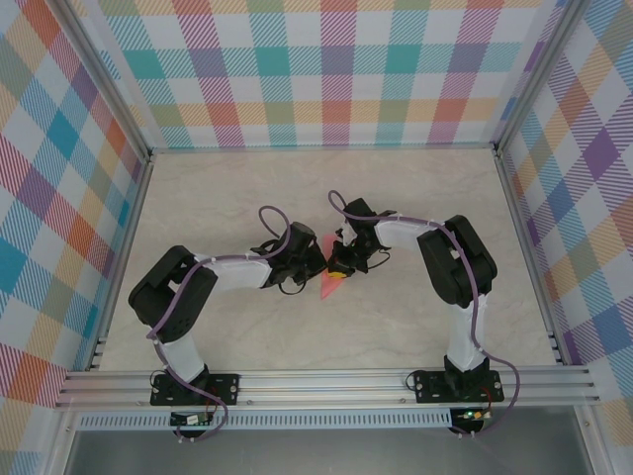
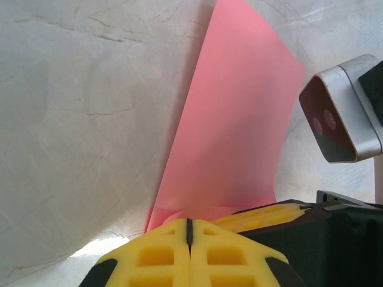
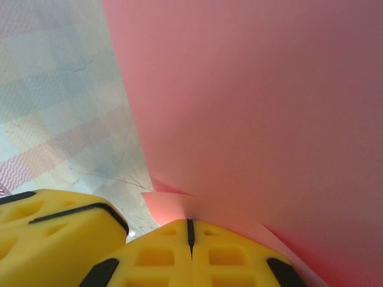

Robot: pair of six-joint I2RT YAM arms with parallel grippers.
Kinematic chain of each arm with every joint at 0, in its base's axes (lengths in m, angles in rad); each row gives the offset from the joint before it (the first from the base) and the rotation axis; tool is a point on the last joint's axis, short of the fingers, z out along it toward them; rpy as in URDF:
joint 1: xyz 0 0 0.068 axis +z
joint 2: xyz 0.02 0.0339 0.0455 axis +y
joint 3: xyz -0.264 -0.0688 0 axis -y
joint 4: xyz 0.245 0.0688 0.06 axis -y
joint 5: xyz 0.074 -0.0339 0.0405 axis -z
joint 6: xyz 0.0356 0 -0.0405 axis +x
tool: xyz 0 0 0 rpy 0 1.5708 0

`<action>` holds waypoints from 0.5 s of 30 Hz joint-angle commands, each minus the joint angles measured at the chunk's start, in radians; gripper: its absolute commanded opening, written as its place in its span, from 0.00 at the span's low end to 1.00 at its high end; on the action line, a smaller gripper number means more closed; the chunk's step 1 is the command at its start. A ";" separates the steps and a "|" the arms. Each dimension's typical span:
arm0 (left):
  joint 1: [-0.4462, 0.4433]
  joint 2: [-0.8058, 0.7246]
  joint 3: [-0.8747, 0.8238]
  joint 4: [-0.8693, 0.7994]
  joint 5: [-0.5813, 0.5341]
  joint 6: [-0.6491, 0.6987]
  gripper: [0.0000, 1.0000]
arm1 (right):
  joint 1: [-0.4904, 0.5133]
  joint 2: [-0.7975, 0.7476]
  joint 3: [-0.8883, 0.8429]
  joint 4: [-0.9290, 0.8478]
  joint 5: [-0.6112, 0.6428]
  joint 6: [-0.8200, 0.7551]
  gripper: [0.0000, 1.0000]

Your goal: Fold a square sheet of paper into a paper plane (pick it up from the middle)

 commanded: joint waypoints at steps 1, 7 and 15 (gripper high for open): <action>0.014 0.036 -0.018 0.041 0.014 -0.040 0.00 | 0.007 0.009 -0.030 -0.033 0.034 -0.015 0.00; 0.016 0.048 -0.026 0.046 0.024 -0.063 0.00 | 0.007 0.009 -0.031 -0.031 0.035 -0.015 0.00; 0.019 0.072 -0.029 0.023 0.019 -0.085 0.00 | 0.007 0.010 -0.031 -0.031 0.035 -0.011 0.00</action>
